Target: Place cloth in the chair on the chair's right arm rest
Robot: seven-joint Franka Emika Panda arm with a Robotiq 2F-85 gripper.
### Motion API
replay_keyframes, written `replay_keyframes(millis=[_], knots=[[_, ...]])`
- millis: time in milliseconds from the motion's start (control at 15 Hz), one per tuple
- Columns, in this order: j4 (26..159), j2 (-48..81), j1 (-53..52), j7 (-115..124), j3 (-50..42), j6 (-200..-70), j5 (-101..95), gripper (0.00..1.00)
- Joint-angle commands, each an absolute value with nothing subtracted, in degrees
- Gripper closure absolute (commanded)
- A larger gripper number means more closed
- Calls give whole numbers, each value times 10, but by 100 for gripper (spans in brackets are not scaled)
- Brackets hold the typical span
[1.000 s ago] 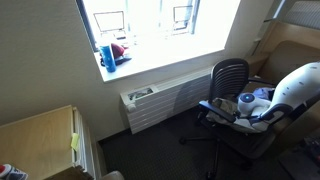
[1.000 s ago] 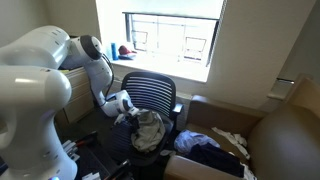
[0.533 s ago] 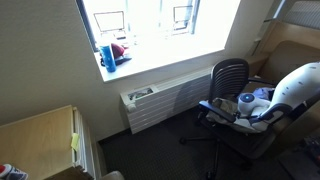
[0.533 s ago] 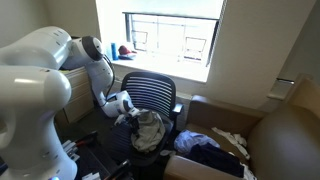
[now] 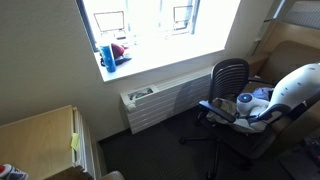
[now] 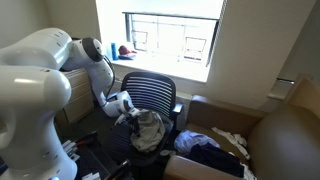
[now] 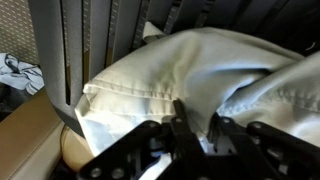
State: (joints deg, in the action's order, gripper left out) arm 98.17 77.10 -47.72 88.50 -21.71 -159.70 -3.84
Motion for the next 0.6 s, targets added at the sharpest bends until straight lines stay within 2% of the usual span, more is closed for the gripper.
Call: replay_keyframes(millis=[0,200,533], knots=[[964,769,-479,884,-227,-1567,-41,100],[998,726,-528,892,-288,-1569,-65,98],[1092,665,-686,931,-469,-1603,-128,98]])
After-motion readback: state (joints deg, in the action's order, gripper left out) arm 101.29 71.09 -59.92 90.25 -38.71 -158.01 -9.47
